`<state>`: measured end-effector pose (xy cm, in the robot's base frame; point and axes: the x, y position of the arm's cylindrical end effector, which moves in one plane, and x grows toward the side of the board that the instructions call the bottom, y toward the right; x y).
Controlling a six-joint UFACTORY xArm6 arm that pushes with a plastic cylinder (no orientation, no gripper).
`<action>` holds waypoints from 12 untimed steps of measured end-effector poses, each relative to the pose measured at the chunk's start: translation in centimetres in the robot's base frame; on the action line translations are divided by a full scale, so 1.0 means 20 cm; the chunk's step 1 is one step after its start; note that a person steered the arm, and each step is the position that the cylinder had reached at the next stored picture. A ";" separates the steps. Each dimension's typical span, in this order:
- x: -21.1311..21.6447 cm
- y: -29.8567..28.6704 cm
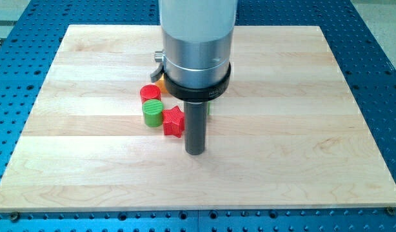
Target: Move the green star above the red circle
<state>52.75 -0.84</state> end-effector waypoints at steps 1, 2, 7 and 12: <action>-0.05 -0.04; -0.15 -0.05; -0.54 0.08; -0.30 -0.69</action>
